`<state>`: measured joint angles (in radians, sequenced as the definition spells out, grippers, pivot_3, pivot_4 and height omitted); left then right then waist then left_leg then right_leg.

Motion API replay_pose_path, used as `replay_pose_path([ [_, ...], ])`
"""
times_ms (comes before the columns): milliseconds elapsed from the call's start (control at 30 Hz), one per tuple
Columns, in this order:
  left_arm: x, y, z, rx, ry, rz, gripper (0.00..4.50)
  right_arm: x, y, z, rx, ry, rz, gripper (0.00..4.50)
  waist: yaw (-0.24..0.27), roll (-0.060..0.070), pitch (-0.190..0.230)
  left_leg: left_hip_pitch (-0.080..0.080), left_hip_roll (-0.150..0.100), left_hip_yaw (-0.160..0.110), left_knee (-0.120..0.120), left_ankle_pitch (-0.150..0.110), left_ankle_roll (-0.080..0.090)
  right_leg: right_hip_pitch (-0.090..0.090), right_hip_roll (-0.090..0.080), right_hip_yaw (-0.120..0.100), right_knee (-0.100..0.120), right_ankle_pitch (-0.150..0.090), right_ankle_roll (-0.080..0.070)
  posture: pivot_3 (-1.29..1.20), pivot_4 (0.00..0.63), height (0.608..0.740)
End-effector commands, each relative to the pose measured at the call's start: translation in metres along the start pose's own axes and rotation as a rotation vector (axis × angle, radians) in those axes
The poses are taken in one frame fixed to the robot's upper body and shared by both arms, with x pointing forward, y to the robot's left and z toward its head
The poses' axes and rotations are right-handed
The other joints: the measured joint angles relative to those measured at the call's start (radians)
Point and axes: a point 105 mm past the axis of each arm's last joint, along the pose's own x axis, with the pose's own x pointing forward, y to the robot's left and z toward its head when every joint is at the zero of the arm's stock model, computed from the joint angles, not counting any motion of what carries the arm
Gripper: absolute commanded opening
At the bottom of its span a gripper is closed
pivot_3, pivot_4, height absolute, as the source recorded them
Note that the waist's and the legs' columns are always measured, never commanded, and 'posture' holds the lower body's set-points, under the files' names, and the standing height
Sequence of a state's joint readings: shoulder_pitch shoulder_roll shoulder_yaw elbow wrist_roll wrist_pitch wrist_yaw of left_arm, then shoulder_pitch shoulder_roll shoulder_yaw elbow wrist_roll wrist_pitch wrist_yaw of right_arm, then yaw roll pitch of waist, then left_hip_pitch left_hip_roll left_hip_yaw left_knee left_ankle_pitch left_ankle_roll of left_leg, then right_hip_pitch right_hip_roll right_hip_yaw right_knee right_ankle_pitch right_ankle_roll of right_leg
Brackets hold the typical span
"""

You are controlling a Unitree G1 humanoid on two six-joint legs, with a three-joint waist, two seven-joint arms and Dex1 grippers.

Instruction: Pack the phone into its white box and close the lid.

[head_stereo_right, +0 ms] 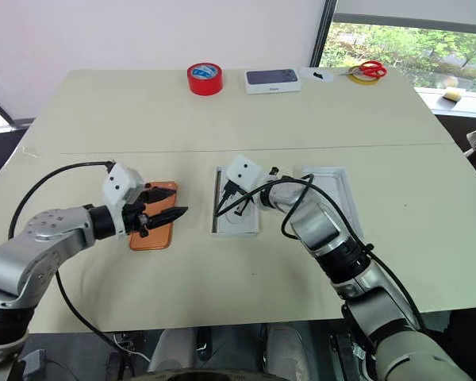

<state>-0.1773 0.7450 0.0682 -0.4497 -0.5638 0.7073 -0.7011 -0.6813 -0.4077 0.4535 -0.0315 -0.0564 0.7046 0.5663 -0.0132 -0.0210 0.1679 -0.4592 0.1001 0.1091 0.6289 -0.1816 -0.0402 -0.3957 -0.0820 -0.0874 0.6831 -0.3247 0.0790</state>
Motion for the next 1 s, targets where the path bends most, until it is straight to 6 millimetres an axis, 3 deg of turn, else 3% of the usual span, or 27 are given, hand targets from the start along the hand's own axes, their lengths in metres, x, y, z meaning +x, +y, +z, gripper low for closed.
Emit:
replay_pose_path([
  [33, -0.013, 0.000, 0.007, 0.046, -0.024, -0.010, 2.79, 0.001, -0.003, 0.014, -0.060, -0.035, -0.017, 0.05, 0.000, 0.000, 0.000, 0.000, 0.000, 0.000, 0.000, 0.000, 0.000, 0.000, 0.000, 0.000, 0.000, 0.000, 0.000, 0.00, 0.150, 0.730],
  [200, -0.020, 0.004, -0.003, 0.046, 0.010, 0.007, 2.79, 0.004, 0.007, 0.017, -0.074, -0.047, 0.031, 0.05, 0.001, 0.000, 0.000, 0.000, 0.000, 0.000, 0.000, 0.000, 0.000, 0.000, 0.000, 0.000, 0.000, 0.000, 0.000, 0.00, 0.150, 0.730],
  [700, -0.020, 0.001, -0.005, 0.020, -0.001, 0.005, 2.79, 0.018, 0.026, 0.029, -0.064, -0.074, 0.074, 0.05, 0.000, 0.000, 0.000, 0.000, 0.000, 0.000, 0.000, 0.000, 0.000, 0.000, 0.000, 0.000, 0.001, 0.000, 0.000, 0.00, 0.150, 0.730],
  [1000, -0.019, -0.003, -0.004, 0.011, -0.009, -0.010, 2.79, 0.002, 0.008, 0.036, -0.079, -0.095, 0.011, 0.05, 0.000, 0.000, 0.000, 0.000, 0.000, 0.000, 0.000, 0.000, 0.000, 0.000, 0.000, 0.000, 0.001, 0.000, 0.000, 0.00, 0.150, 0.730],
])
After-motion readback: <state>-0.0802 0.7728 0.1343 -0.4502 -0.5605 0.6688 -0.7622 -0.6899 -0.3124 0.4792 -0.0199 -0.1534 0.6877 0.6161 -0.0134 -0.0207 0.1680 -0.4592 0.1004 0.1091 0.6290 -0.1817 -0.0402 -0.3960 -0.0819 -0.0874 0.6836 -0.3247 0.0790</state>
